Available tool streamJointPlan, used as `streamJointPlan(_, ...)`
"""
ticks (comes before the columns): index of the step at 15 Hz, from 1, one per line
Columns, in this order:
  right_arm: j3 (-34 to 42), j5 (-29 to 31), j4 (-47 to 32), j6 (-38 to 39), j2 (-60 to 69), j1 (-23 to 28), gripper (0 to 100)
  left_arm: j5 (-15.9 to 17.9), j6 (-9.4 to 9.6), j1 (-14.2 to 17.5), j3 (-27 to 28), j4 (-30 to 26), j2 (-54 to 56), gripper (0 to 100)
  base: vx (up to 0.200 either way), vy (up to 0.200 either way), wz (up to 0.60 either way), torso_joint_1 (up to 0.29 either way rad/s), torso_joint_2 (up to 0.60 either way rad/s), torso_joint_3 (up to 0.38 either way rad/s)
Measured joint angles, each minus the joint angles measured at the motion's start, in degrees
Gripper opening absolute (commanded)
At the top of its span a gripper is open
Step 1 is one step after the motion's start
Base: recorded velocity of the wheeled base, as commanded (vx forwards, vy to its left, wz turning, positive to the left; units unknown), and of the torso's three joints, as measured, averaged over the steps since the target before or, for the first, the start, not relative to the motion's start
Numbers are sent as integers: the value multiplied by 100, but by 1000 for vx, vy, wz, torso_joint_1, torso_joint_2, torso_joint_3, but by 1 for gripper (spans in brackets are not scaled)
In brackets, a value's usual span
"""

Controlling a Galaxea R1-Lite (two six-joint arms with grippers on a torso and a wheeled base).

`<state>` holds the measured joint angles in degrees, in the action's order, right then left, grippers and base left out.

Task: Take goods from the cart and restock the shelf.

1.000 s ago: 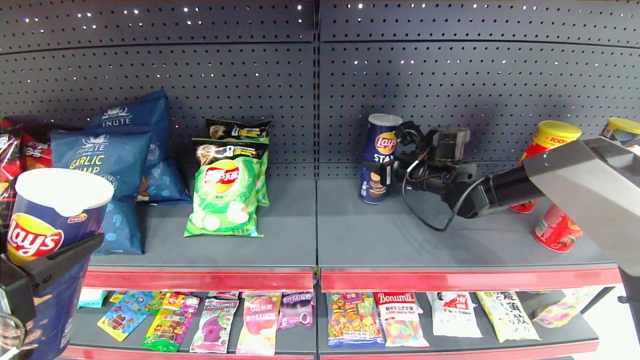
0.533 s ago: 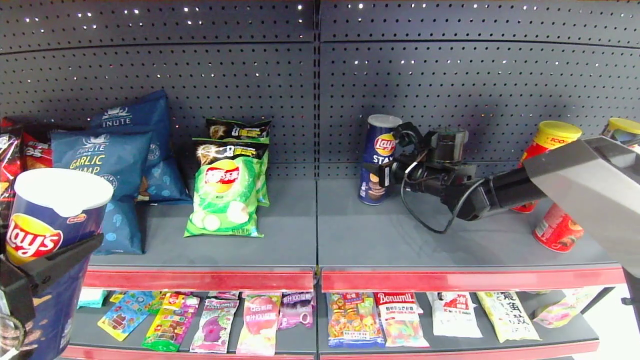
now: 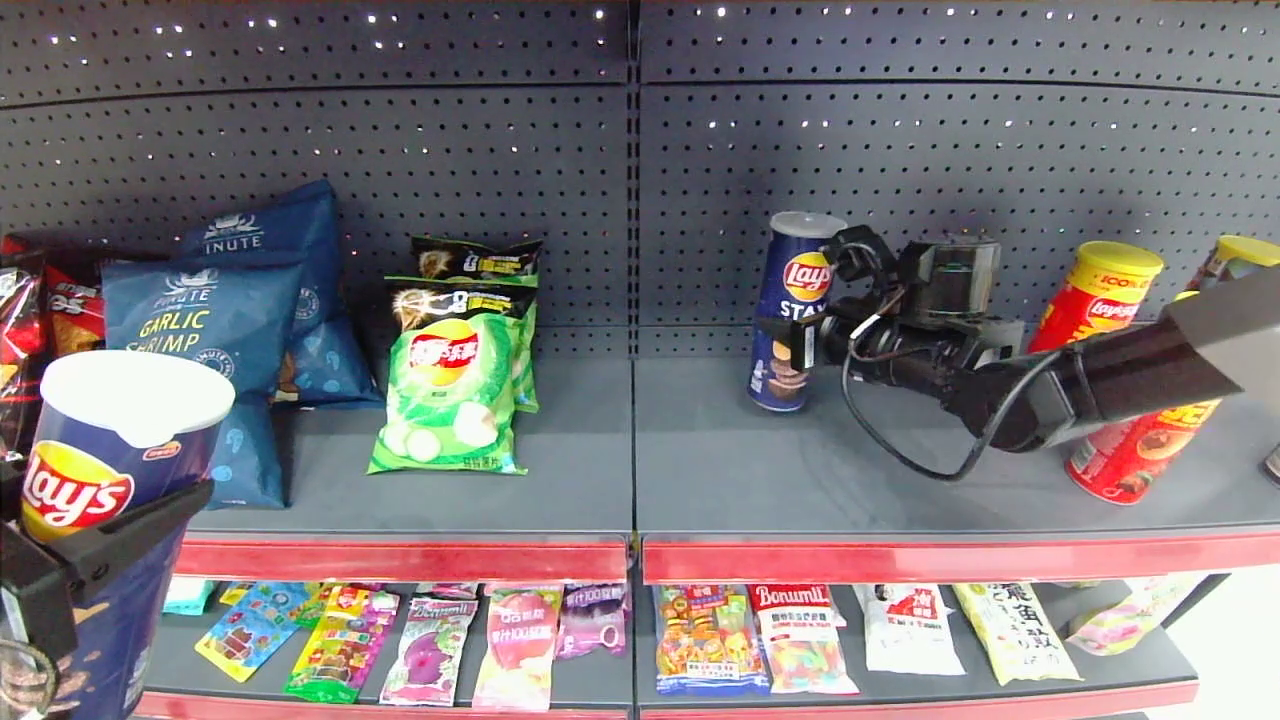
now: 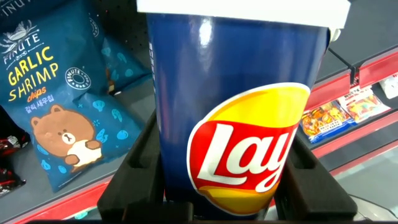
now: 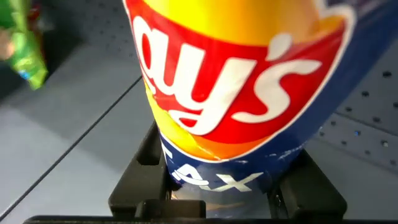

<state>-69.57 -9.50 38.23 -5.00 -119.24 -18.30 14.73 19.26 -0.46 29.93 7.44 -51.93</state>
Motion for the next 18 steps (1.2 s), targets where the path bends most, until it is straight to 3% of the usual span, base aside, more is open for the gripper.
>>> streamJointPlan(6, 1348, 545, 1347, 32, 584, -496, 0, -4, -2, -6, -30, 0, -7, 0, 0, 0, 0, 0, 0, 0)
streamJointPlan(18, 2439, 1141, 1517, 21, 1097, -892, 0, -12, 6, -41, -30, 0, 23, 0, 0, 0, 0, 0, 0, 0)
